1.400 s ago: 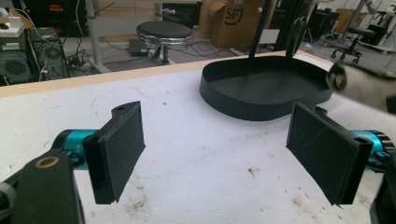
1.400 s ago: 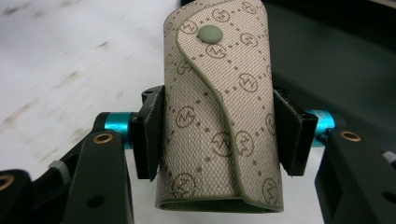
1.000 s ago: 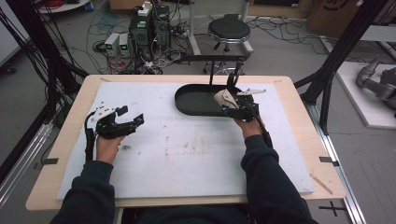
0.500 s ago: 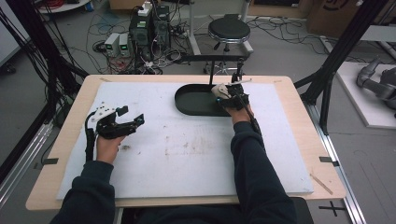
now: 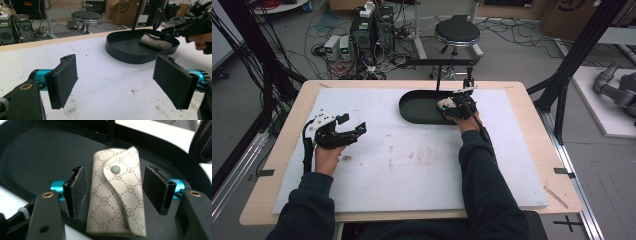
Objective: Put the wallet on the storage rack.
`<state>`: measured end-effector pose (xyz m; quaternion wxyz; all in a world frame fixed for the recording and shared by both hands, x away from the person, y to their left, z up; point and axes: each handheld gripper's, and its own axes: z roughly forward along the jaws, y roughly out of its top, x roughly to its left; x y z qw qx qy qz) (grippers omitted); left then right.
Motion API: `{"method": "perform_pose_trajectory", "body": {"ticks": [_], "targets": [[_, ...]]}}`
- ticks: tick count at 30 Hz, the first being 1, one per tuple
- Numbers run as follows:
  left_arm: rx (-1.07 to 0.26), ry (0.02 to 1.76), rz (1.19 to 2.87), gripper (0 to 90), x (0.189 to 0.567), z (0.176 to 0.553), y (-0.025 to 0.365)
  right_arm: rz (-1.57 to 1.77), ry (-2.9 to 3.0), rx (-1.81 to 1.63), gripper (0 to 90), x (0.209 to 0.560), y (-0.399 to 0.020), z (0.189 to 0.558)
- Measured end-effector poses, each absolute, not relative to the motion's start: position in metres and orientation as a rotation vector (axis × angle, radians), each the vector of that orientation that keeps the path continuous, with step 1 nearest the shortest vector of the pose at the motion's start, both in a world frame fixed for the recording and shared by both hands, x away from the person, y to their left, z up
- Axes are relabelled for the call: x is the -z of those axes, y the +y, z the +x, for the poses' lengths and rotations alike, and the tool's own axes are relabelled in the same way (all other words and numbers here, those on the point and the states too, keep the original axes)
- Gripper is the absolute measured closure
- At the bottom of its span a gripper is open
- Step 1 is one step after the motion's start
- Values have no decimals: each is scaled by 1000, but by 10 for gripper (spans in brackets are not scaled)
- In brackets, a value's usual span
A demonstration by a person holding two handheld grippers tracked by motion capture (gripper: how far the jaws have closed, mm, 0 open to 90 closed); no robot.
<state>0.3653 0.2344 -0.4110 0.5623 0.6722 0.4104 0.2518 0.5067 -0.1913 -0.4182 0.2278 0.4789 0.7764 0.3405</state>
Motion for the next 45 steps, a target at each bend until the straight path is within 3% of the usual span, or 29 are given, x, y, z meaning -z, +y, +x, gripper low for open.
{"method": "perform_pose_trajectory", "body": {"ticks": [1,7,10,11,15,22,29,45], "targets": [[-594,967,1582,193,411,365,234,1298,2145,-963,408,410,-196,501],[-591,965,1581,193,411,365,234,1273,2137,-1027,385,390,-214,484],[-587,960,1574,193,411,365,235,1235,2102,-1087,317,383,-228,468],[-587,964,1574,193,411,366,235,1258,2105,-1093,244,379,-238,460],[-594,962,1570,193,411,366,234,1189,2108,-1115,213,374,-255,437],[-592,977,1552,193,412,368,235,1099,2116,-1121,201,378,-280,396],[-605,962,1539,193,410,368,235,1070,2070,-1129,201,403,-312,354],[-596,922,1557,193,407,364,229,1092,2018,-1111,201,405,-312,347]]}}
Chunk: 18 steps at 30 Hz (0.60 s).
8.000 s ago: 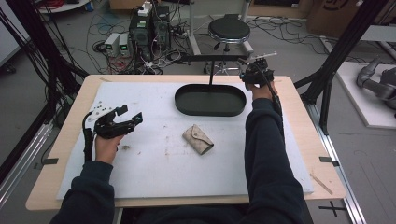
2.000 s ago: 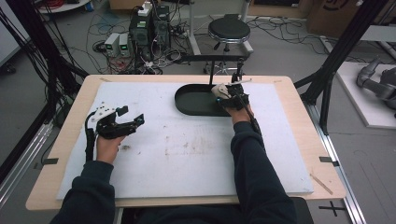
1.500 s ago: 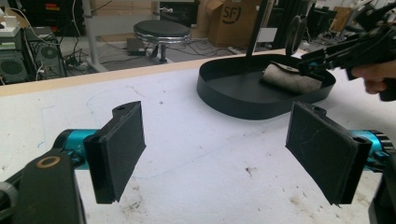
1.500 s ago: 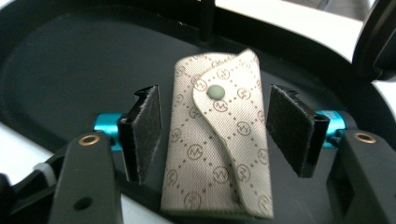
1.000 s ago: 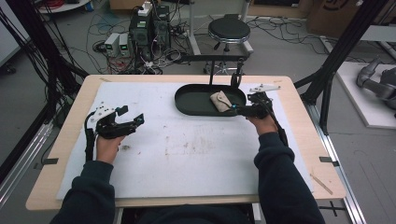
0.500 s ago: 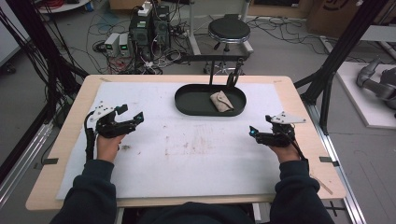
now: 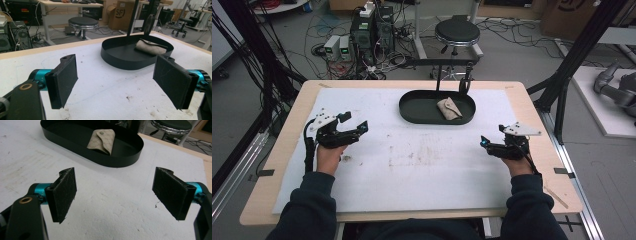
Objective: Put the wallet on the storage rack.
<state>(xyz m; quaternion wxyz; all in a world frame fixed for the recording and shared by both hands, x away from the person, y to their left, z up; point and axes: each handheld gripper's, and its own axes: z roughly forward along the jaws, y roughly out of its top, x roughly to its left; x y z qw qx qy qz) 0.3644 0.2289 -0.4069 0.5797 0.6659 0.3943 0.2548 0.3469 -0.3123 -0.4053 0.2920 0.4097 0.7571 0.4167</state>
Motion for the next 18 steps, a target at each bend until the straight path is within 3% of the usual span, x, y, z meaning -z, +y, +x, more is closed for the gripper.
{"method": "perform_pose_trajectory", "body": {"ticks": [18], "targets": [[-598,920,1567,193,408,365,227,1091,2014,-1074,201,408,-313,351]]}}
